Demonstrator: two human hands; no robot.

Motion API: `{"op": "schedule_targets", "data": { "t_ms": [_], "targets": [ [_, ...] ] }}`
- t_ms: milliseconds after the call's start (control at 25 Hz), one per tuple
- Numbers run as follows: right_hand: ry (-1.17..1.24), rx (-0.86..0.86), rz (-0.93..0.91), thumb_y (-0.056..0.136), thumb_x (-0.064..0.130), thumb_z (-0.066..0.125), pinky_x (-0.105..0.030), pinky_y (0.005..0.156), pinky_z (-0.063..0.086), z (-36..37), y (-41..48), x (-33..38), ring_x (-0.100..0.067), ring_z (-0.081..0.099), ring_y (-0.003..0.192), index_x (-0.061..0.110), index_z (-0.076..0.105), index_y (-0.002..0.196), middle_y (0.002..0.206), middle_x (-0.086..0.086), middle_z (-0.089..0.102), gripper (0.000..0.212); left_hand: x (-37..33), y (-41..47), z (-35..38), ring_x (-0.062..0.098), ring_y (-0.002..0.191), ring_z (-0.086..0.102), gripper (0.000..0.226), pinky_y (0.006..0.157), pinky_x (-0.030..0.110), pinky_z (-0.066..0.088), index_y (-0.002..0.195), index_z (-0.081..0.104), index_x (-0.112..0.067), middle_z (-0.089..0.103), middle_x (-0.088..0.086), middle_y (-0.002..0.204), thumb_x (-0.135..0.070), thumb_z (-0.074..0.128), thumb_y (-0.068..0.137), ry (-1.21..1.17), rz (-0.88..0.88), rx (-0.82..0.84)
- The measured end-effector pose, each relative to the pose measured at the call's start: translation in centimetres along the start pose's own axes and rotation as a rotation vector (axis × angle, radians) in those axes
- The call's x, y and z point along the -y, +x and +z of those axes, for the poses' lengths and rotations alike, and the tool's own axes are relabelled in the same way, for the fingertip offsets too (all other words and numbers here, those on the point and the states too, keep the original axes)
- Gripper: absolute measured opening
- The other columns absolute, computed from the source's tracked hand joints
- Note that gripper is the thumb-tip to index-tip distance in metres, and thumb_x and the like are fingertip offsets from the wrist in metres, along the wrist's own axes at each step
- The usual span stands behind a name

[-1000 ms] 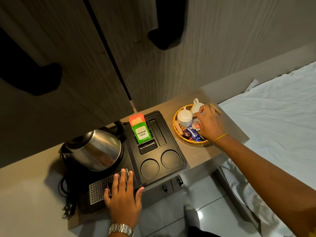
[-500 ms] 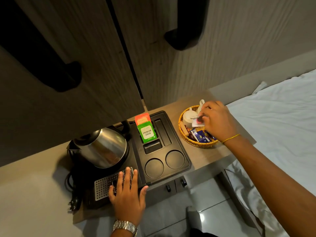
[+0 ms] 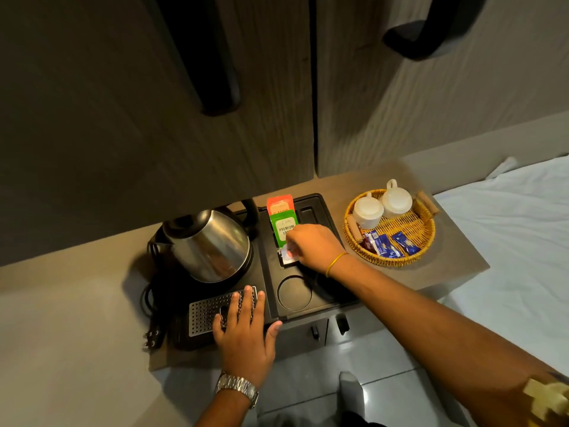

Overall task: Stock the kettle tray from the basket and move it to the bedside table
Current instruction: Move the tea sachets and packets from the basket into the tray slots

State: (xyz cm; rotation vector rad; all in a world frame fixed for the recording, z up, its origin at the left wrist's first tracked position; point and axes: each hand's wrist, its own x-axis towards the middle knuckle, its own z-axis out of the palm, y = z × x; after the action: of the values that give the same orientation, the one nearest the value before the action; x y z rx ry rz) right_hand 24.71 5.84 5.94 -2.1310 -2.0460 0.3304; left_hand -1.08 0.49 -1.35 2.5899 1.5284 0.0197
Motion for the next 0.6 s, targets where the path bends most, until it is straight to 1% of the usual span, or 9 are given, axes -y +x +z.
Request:
{"op": "schedule_targets", "data": {
  "t_ms": [160,280,360,480,600],
  "targets": [
    [-0.075,0.014,-0.021,0.095,0.029,0.065,-0.043,0.090,0.058,2.6,0.5,0.1,-0.033,0.066,0.112,0.011,0.067,0.116,0.122,-0.013,0.066,0.028,-0.1,0.0,-0.1,0.031,0.149,0.041,0.069,0.109,0.065,0.033,0.151,0.047,-0.028,0.043,0.003,0.163,-0.066,0.025,0.099,-0.007,-0.012,0.010],
    [-0.095,-0.002,-0.045,0.092,0.027,0.069,-0.044,0.093,0.056,3.3,0.3,-0.3,-0.032,0.062,0.114,0.013,0.064,0.119,0.125,-0.012,0.063,0.031,-0.1,0.1,0.0,0.031,0.149,0.041,0.069,0.109,0.065,0.034,0.152,0.047,-0.028,0.043,0.003,0.163,-0.067,0.025,0.099,-0.015,-0.013,0.004],
    [-0.063,-0.031,-0.034,0.092,0.029,0.068,-0.043,0.093,0.055,3.4,-0.2,-0.5,-0.029,0.058,0.115,0.015,0.062,0.123,0.126,-0.011,0.061,0.034,0.0,0.1,0.2,0.032,0.148,0.042,0.069,0.109,0.065,0.033,0.151,0.047,-0.027,0.043,0.004,0.163,-0.067,0.026,0.099,-0.015,-0.010,-0.007],
    [0.049,-0.167,0.022,0.096,0.035,0.060,-0.040,0.092,0.053,2.8,-1.6,-1.1,-0.023,0.055,0.114,0.019,0.060,0.129,0.126,-0.005,0.060,0.036,0.0,0.0,0.3,0.032,0.149,0.041,0.069,0.109,0.065,0.032,0.151,0.048,-0.027,0.043,0.004,0.163,-0.067,0.026,0.099,-0.011,-0.004,-0.023],
    [0.143,-0.311,0.105,0.096,0.031,0.059,-0.037,0.090,0.053,1.3,-3.7,-3.4,-0.020,0.058,0.107,0.019,0.063,0.122,0.117,-0.003,0.063,0.029,0.0,-0.2,0.5,0.032,0.148,0.041,0.068,0.110,0.065,0.031,0.151,0.048,-0.027,0.043,0.004,0.163,-0.065,0.027,0.099,-0.010,-0.004,-0.046]
  ]
}}
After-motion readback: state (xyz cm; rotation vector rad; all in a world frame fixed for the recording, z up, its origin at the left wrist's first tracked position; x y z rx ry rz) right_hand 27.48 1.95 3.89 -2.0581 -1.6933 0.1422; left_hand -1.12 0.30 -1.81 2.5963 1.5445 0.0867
